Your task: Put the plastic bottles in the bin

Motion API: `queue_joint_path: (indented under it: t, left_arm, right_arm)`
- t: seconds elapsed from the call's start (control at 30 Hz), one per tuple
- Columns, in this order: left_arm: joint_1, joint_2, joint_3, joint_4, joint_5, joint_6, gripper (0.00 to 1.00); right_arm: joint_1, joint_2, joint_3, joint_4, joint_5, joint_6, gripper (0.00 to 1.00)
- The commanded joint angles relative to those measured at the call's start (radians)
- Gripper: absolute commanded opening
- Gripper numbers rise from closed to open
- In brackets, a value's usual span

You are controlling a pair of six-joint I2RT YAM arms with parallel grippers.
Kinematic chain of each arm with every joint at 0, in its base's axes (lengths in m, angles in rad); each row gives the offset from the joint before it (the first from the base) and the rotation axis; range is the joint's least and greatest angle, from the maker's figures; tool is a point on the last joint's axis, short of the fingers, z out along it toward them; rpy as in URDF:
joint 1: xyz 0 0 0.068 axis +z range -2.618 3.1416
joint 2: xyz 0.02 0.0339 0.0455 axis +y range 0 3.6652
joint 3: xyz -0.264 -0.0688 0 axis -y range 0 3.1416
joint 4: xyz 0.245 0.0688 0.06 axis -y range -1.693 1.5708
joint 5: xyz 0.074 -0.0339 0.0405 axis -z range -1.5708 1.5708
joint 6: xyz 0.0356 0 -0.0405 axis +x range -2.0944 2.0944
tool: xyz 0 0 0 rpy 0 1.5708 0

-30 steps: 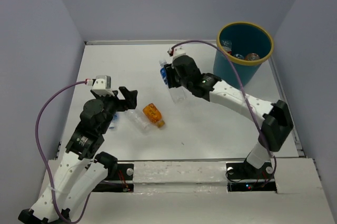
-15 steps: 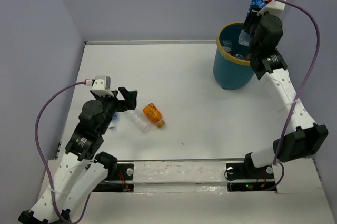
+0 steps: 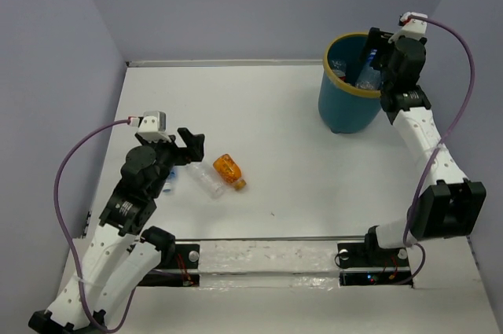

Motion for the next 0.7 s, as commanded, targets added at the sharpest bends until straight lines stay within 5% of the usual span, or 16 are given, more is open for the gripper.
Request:
queue_joint_path:
  t: [0.0,0.17,0.4,0.67]
  left_arm:
    - [0.014,0.028,0.003,0.012,-0.012,-0.009,0.99]
    - [0.04,0.057,0.006,0.011,-0.012,-0.021,0.99]
    - [0.042,0.091,-0.009,-0.02,0.0,-0.092,0.99]
    - [0.042,0.166,-0.018,-0.126,-0.121,-0.276,0.99]
  right_arm:
    - [0.041,-0.142,-0.026,0.031,-0.21,0.139,0.95]
    - [0.334,-0.187,-0.168,0.034,-0.254,0.155,0.94]
    - [0.63,-0.031,-0.239,-0.004,-0.447,0.209,0.74]
    - [0.807,0.257,-0.158,0.007,-0.554,0.221,0.85]
